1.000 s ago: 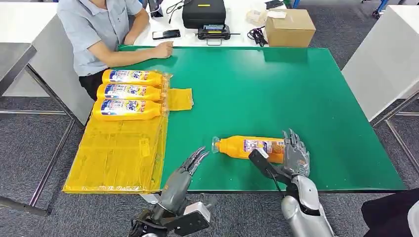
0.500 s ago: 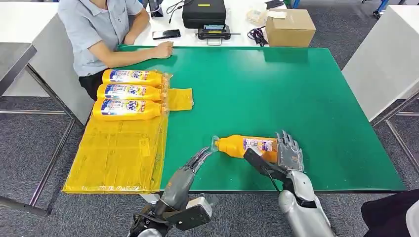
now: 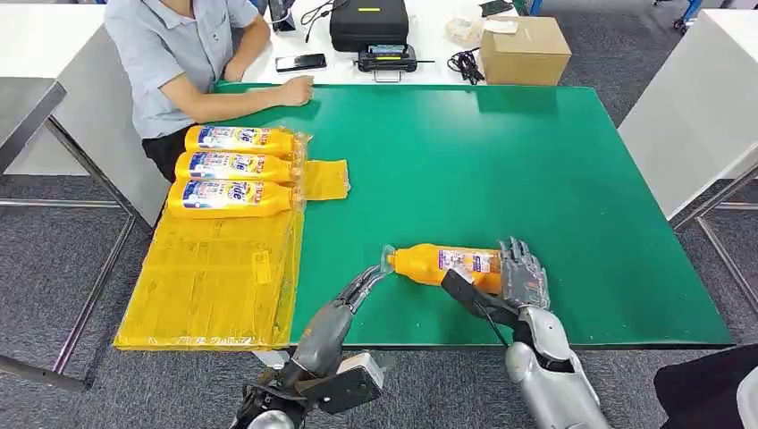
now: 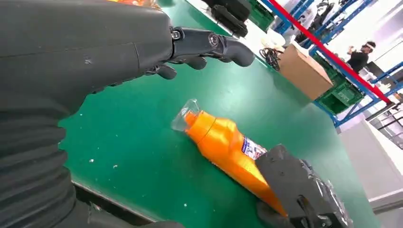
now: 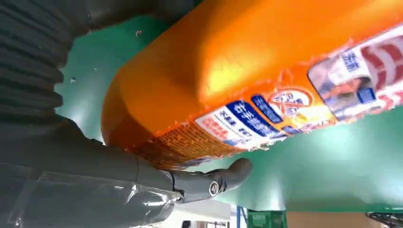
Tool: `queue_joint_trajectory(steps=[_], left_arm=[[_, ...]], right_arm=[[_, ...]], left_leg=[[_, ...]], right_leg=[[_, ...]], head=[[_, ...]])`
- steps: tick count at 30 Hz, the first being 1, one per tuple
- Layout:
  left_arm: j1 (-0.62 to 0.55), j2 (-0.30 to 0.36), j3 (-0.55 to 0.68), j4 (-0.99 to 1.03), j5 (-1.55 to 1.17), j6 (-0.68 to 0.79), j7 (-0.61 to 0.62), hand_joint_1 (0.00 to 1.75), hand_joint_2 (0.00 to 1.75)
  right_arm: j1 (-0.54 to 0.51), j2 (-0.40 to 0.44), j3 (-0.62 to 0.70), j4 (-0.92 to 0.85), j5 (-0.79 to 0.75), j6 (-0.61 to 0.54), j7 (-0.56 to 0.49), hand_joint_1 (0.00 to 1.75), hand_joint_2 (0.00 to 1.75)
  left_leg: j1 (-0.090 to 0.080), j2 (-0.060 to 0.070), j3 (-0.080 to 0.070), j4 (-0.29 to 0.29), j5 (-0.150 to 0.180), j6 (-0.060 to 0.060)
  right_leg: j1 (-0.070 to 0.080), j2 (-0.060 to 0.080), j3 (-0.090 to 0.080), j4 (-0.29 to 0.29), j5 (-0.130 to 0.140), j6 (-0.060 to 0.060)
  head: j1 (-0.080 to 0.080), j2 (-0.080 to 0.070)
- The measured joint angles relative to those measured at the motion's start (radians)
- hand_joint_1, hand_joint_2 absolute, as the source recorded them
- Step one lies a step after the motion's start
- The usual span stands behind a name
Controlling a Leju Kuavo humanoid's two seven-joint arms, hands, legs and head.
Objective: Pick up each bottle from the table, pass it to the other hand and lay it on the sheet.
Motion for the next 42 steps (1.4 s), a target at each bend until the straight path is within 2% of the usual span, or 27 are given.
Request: queue_joint_trajectory(steps=[11,13,16,18,22,26,31,34,37,42], left_arm=[[-0.018,-0.001,-0.002,0.024,0.035,0.002,-0.021,0.00,1.75],[-0.019,-0.001,-0.002,0.027,0.057,0.011,-0.043,0.00,1.75],[-0.029,-0.002,-0.003,0.037,0.124,0.067,-0.132,0.00,1.75],[-0.037,-0.007,-0.002,0.042,0.174,0.116,-0.172,0.00,1.75],[-0.037,-0.010,-0.005,0.041,0.205,0.165,-0.185,0.00,1.75],[-0.033,-0.011,-0.006,0.037,0.226,0.214,-0.222,0.00,1.75],[-0.009,-0.016,0.000,0.021,0.383,0.303,-0.293,0.00,1.75],[0.000,-0.019,0.004,0.021,0.502,0.278,-0.275,0.00,1.75],[0.003,-0.019,0.003,0.036,0.724,0.167,-0.190,0.00,1.75],[-0.024,-0.026,-0.009,0.088,0.855,0.140,-0.198,0.00,1.75]], right_arm=[[-0.050,-0.017,0.003,0.089,-0.045,0.015,-0.051,1.75,1.75],[-0.054,-0.020,0.000,0.093,-0.142,0.059,-0.126,1.75,1.75],[-0.054,-0.030,-0.019,0.096,-0.412,0.226,-0.313,1.75,1.75],[-0.040,-0.038,-0.027,0.097,-0.504,0.263,-0.358,1.75,1.75],[-0.021,-0.050,-0.026,0.084,-0.561,0.263,-0.364,1.75,1.75],[0.022,-0.050,-0.026,0.043,-0.677,0.278,-0.433,1.75,1.75],[0.123,0.009,-0.026,-0.086,-0.789,0.211,-0.458,1.75,1.75],[0.170,0.046,-0.022,-0.154,-0.816,0.183,-0.458,1.75,1.75],[0.188,0.065,-0.008,-0.192,-0.818,0.155,-0.464,1.75,1.75],[0.167,0.079,0.050,-0.198,-0.802,0.138,-0.480,1.75,1.75]], left_leg=[[0.000,0.000,0.005,0.000,0.000,0.000],[0.000,0.002,0.007,0.000,0.000,0.000],[0.000,0.007,0.010,0.000,-0.002,-0.001],[0.000,0.007,0.010,0.000,-0.002,-0.001],[0.000,0.006,0.011,0.000,-0.001,0.000],[0.000,0.006,0.010,0.000,-0.001,0.000],[0.000,0.006,0.006,0.000,-0.001,-0.001],[0.001,0.005,0.004,0.000,-0.001,-0.001],[0.000,0.006,0.003,0.000,-0.001,-0.001],[-0.001,0.005,0.003,0.000,-0.001,0.000]], right_leg=[[0.000,0.000,0.005,0.000,0.000,0.000],[0.000,0.001,0.005,0.000,0.000,0.000],[0.000,0.005,0.007,0.000,0.000,0.000],[0.000,0.005,0.007,-0.001,0.000,0.000],[0.000,0.004,0.009,-0.001,0.000,0.000],[0.000,0.004,0.009,0.000,0.000,0.000],[0.000,0.004,0.005,0.000,0.000,0.000],[0.001,0.004,0.002,0.000,0.000,-0.001],[0.000,0.004,0.002,0.000,0.000,-0.001],[0.000,0.004,0.002,0.000,0.000,0.000]], head=[[0.000,0.000],[0.000,0.000],[0.000,0.000],[0.000,0.000],[0.000,0.000],[0.000,0.000],[0.000,0.000],[0.000,0.000],[0.000,0.000],[0.000,0.000]])
